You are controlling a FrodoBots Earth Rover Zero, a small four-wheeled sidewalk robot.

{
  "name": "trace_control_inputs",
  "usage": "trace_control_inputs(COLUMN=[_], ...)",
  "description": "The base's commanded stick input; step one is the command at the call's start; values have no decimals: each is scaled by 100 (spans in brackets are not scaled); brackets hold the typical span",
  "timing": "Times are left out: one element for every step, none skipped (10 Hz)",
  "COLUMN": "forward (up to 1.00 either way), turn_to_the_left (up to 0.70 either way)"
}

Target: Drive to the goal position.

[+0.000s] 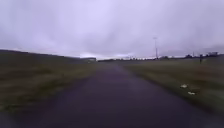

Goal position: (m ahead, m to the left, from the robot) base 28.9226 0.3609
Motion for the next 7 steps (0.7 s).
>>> trace_control_inputs(forward=[100, 100, 100, 100, 100, 100, 100], turn_to_the_left=[0, 0, 0, 0, 0, 0, 0])
